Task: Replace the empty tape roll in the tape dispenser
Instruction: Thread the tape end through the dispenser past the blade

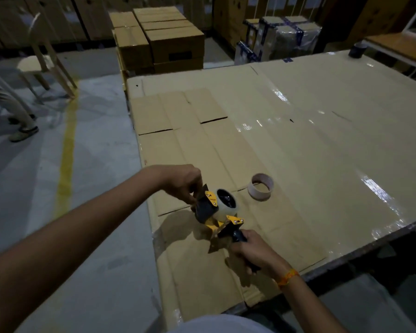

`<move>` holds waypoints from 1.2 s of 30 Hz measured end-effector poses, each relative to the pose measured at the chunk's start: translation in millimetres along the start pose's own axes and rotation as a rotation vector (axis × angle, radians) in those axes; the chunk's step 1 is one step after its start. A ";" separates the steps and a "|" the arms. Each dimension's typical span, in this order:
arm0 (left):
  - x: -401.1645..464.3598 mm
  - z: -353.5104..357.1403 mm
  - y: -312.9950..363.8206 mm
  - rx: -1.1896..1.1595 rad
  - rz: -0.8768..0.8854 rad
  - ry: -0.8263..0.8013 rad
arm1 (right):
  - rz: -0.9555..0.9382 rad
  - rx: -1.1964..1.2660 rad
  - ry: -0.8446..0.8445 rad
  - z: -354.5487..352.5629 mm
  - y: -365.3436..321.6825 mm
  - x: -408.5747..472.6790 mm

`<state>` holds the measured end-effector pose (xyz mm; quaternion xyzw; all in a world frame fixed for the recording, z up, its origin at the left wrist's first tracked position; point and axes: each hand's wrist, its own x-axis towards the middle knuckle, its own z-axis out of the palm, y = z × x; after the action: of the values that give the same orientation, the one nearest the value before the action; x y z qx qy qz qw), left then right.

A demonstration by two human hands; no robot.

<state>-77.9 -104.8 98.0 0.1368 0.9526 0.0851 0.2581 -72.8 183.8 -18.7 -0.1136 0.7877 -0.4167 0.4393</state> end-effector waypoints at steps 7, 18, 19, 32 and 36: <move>24.0 -48.9 14.7 0.040 0.067 -0.272 | 0.009 0.256 -0.226 8.5 7.6 -9.3; 50.5 -59.0 34.9 0.200 0.033 -0.305 | 0.040 0.353 -0.241 19.2 17.4 -14.3; 51.8 -58.6 36.6 0.224 0.017 -0.305 | 0.044 0.356 -0.237 19.8 16.9 -14.5; 59.6 -44.5 29.6 0.251 0.008 -0.241 | 0.032 0.470 -0.265 21.7 30.2 -16.3; 64.5 -35.5 30.0 0.243 0.039 -0.235 | 0.012 0.510 -0.274 22.0 39.7 -9.7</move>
<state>-143.1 -60.0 105.1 0.1945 0.9164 -0.0424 0.3473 -42.4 201.7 -48.9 -0.0499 0.5913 -0.5796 0.5585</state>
